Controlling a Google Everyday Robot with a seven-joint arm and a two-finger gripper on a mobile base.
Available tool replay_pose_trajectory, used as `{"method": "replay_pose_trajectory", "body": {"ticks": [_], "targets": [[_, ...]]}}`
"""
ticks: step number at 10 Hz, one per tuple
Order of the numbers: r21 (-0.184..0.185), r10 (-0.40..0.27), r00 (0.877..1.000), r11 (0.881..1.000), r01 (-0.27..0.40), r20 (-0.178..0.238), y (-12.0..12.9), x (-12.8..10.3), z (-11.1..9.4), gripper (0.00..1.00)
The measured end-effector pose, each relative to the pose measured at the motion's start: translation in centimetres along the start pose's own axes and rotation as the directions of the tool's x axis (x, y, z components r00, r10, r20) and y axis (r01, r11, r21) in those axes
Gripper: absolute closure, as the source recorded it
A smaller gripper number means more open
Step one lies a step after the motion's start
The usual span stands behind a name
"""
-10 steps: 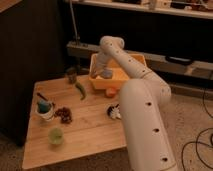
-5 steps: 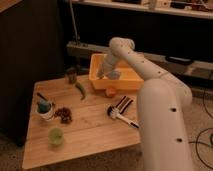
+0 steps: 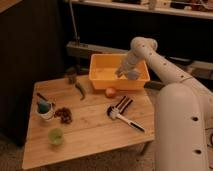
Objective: Wipe tray with towel
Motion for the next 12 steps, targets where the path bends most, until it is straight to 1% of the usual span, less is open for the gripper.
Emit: {"method": "replay_pose_trajectory", "body": {"ticks": [2, 4, 5, 6, 8, 10, 11, 12], "targets": [[0.009, 0.050, 0.998, 0.999, -0.049, -0.040, -1.1, 1.3, -0.1, 1.00], [0.020, 0.078, 0.995, 0.997, -0.077, -0.058, -2.3, 2.2, -0.1, 1.00], [0.024, 0.081, 0.995, 0.997, -0.080, -0.059, -2.8, 2.2, 0.0, 1.00], [0.024, 0.073, 0.996, 0.997, -0.072, -0.054, -3.4, 1.4, 0.5, 1.00], [0.015, 0.029, 0.999, 0.999, -0.029, -0.036, -5.1, -1.8, 2.3, 1.00], [0.004, -0.013, 1.000, 1.000, 0.013, -0.020, -6.2, -4.5, 3.8, 1.00], [-0.010, -0.044, 0.999, 0.999, 0.044, -0.008, -6.6, -6.3, 4.8, 1.00], [-0.018, -0.064, 0.998, 0.998, 0.064, 0.001, -6.9, -7.5, 5.5, 1.00]]}}
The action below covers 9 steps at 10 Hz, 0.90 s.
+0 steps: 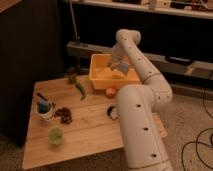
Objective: Wipe tray with towel
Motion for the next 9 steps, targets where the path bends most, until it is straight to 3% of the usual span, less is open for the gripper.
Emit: {"method": "replay_pose_trajectory", "body": {"ticks": [3, 6, 9], "targets": [[-0.003, -0.010, 1.000, 1.000, 0.010, 0.003, 0.0, -0.2, 0.1, 1.00], [-0.037, -0.121, 0.990, 0.992, 0.124, 0.075, 1.1, -5.1, 1.3, 1.00], [-0.038, -0.234, 0.961, 0.969, 0.242, 0.147, 4.0, -10.5, 1.5, 1.00]]}}
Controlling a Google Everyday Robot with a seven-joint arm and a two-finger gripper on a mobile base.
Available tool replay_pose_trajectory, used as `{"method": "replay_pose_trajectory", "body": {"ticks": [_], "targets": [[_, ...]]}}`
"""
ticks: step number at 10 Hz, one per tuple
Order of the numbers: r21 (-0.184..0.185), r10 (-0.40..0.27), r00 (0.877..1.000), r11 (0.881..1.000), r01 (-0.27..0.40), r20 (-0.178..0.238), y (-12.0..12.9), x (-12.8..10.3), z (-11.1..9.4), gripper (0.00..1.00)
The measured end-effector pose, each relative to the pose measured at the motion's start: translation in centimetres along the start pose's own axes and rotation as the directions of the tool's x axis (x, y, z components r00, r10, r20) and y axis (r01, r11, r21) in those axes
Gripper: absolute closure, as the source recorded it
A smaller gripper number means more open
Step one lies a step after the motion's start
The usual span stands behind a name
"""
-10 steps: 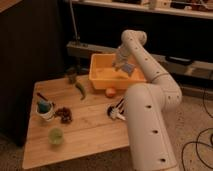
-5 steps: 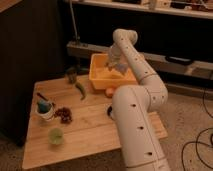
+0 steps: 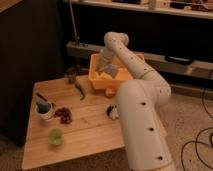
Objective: Wipe tray with towel
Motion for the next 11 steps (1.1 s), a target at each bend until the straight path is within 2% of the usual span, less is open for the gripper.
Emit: {"method": "replay_pose_trajectory", "body": {"ticks": [1, 3, 6, 7, 9, 11], "targets": [[-0.008, -0.025, 1.000, 1.000, 0.025, 0.009, 0.3, -0.8, 0.2, 1.00], [-0.021, -0.029, 1.000, 0.999, 0.029, 0.008, 1.3, -0.1, -0.1, 1.00], [-0.030, 0.007, 1.000, 1.000, -0.007, -0.004, 4.7, 2.8, -3.1, 1.00], [-0.034, 0.028, 0.999, 0.999, -0.028, -0.017, 6.4, 4.0, -4.8, 1.00], [-0.037, 0.087, 0.996, 0.995, -0.089, -0.037, 8.6, 6.2, -6.8, 1.00], [-0.044, 0.188, 0.982, 0.981, -0.189, -0.028, 10.2, 9.5, -8.4, 1.00]]}}
